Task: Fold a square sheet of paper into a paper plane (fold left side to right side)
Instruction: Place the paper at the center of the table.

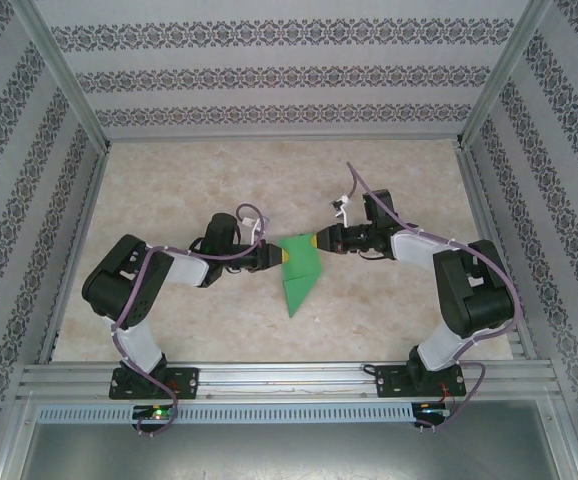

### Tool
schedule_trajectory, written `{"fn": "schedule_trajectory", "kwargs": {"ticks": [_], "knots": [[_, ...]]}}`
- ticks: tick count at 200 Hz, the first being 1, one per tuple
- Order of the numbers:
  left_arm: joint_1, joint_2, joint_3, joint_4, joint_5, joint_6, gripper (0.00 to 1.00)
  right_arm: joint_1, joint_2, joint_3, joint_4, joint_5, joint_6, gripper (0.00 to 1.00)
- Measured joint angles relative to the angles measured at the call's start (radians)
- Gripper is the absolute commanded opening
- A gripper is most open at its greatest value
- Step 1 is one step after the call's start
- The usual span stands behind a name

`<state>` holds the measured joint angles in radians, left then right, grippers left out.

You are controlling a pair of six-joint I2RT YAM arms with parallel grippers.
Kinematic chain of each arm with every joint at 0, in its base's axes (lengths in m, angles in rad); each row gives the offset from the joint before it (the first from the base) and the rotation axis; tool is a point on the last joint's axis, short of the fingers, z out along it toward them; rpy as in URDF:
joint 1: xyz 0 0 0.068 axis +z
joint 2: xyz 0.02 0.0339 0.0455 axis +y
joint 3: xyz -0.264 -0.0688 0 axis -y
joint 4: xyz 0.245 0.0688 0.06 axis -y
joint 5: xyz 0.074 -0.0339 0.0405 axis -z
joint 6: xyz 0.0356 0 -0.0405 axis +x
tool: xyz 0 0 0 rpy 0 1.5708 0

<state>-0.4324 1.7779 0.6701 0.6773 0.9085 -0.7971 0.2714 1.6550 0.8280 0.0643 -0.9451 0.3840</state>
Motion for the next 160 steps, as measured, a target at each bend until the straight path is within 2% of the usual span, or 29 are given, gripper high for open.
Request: {"fn": "schedule_trajectory", "kwargs": {"ticks": [15, 40, 57, 131, 160], "knots": [[0.003, 0.001, -0.007, 0.005, -0.001, -0.002, 0.22, 0.008, 0.013, 0.001, -0.010, 0.011, 0.003, 0.00], [0.005, -0.003, -0.010, 0.000, -0.023, 0.012, 0.39, 0.015, 0.025, 0.002, -0.019, 0.023, 0.003, 0.00], [0.010, -0.029, -0.015, -0.045, -0.054, 0.034, 0.43, 0.015, 0.026, 0.002, -0.023, 0.026, 0.006, 0.00], [0.006, -0.357, 0.004, -0.494, -0.321, 0.275, 0.45, 0.015, 0.026, 0.018, -0.061, 0.068, 0.075, 0.00], [-0.086, -0.433, 0.053, -0.671, -0.463, 0.365, 0.45, 0.015, 0.028, 0.041, -0.100, 0.080, 0.116, 0.00]]}}
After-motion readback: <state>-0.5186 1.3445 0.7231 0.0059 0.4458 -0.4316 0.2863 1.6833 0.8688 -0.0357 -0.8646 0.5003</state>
